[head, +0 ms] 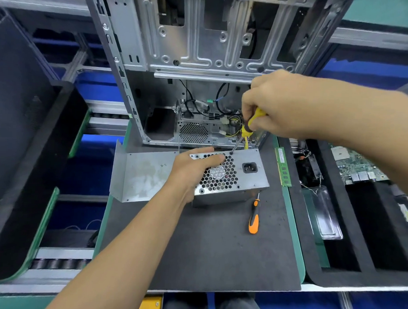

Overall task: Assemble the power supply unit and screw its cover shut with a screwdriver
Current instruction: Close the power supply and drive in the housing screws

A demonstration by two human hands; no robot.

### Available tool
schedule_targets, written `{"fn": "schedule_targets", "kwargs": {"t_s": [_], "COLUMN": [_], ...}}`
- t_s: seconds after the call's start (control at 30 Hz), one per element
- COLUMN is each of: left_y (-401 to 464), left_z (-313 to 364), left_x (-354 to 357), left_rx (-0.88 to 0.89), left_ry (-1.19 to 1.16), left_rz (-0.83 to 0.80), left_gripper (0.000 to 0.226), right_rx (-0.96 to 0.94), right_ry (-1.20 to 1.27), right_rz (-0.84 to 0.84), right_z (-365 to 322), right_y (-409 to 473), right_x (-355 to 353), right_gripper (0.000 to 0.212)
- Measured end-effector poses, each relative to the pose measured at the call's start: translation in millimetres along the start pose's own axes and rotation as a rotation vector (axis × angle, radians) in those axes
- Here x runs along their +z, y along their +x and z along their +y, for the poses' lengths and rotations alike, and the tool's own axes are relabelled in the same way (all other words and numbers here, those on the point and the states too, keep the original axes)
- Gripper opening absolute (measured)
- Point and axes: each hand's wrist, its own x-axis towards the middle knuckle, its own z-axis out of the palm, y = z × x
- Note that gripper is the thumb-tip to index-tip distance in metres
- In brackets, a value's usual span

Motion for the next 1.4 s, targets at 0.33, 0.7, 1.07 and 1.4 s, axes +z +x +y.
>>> {"fn": "schedule_targets", "kwargs": {"t_s": [0.33, 0.7, 1.07, 1.4], "left_y": [-13, -14, -16, -16], "left_z": [-16, -16, -24, -19], "left_x": [8, -4, -9, -10], "left_rx": [-0.033, -0.013, 0.063, 0.093], "left_ry": [-0.15, -0.167, -0.082, -0.015], "left_rz": [0.048, -0.039, -0.093, -0.052], "left_gripper": [0.036, 0.037, 0.042, 0.051], "right_rx": [0.06, 0.211, 0.084, 0.079], "right_ry": [0.148, -0.032, 0.011, 0.235], "right_rz": [-0.046, 0.154, 0.089, 0.007], "right_z": [4, 3, -2, 3], "right_y": [-4, -9, -17, -23], "right_x": [9, 28, 25, 20], "right_gripper": [0.025, 0.054, 0.026, 0.021]}}
